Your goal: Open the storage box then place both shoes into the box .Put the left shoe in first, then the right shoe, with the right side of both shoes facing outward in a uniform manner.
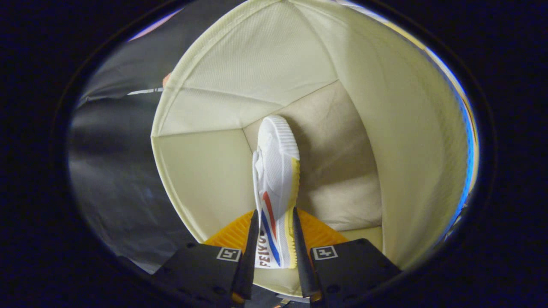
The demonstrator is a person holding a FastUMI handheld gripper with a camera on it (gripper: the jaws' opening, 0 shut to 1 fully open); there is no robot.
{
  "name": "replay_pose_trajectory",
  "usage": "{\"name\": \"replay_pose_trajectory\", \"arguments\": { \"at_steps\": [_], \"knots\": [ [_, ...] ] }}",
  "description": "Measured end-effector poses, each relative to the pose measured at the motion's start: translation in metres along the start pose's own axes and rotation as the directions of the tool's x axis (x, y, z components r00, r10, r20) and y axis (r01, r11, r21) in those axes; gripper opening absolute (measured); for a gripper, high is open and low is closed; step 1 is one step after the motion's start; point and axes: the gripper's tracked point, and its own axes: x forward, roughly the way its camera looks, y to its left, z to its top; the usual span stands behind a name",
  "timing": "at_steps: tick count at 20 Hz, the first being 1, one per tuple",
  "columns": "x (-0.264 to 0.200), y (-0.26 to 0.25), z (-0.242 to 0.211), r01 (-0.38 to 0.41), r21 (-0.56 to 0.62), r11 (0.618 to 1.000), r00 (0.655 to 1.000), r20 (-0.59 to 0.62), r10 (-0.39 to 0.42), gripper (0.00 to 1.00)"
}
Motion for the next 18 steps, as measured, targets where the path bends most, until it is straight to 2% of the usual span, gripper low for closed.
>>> {"name": "replay_pose_trajectory", "arguments": {
  "at_steps": [5,11,18],
  "knots": [
    [-0.028,0.005,-0.014,-0.071,0.010,0.997,0.997,-0.038,0.071,0.48],
    [-0.074,0.009,0.005,-0.169,0.022,0.985,0.985,-0.017,0.169,0.48],
    [-0.159,-0.034,0.073,-0.261,0.079,0.962,0.958,0.147,0.248,0.48]
  ]
}}
